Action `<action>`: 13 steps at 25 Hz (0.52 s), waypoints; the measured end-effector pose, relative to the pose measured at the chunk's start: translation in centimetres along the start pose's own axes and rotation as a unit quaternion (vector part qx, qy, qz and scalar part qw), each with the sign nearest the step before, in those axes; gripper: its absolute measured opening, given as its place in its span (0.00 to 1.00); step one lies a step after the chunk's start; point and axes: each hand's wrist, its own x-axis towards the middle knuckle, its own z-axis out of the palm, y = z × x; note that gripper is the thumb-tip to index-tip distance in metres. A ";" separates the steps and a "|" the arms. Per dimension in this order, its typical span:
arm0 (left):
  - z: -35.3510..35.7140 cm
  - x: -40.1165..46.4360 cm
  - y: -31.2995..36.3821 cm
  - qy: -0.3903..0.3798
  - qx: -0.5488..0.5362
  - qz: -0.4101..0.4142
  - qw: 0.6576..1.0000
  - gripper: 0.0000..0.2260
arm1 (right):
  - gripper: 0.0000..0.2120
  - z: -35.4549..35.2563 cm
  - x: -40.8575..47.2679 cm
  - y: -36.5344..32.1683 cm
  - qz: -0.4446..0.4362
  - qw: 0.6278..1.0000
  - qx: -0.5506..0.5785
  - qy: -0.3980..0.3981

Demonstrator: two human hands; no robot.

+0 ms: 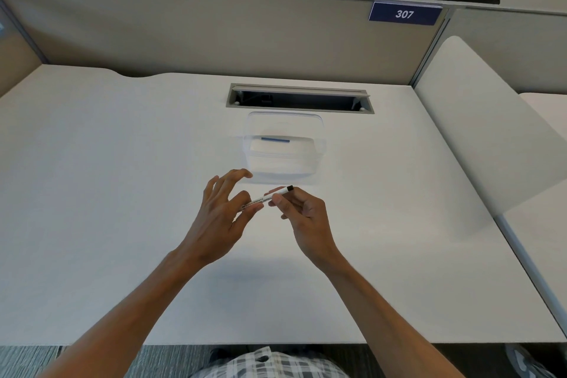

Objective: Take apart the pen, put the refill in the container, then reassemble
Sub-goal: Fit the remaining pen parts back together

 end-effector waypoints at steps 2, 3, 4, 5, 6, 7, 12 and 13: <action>0.0 -0.1 -0.1 -0.017 -0.014 -0.013 1.000 0.16 | 0.05 0.0 0.0 0.0 0.007 1.000 0.007 0.010; 0.0 -0.2 -0.1 -0.027 -0.018 -0.019 0.999 0.16 | 0.05 -0.1 0.1 0.0 0.009 1.000 0.010 0.015; 0.0 -0.3 -0.2 -0.036 -0.023 -0.025 0.999 0.17 | 0.05 -0.1 0.2 0.0 0.010 1.000 0.012 0.020; 0.1 -0.4 -0.3 -0.042 -0.028 -0.029 0.998 0.17 | 0.05 -0.1 0.3 0.0 0.009 1.000 0.014 0.026; 0.1 -0.5 -0.4 -0.046 -0.029 -0.031 0.998 0.17 | 0.05 -0.1 0.4 -0.1 0.009 0.999 0.018 0.035; 0.2 -0.5 -0.4 -0.048 -0.027 -0.030 0.998 0.16 | 0.05 -0.1 0.4 -0.1 0.008 0.999 0.024 0.048; 1.4 -0.6 0.5 -0.032 0.001 -0.006 0.999 0.14 | 0.07 0.5 0.4 0.1 0.001 0.997 0.041 0.072; 1.8 -0.6 0.8 -0.029 -0.002 -0.012 1.000 0.14 | 0.07 0.7 0.4 0.1 0.005 0.997 0.047 0.063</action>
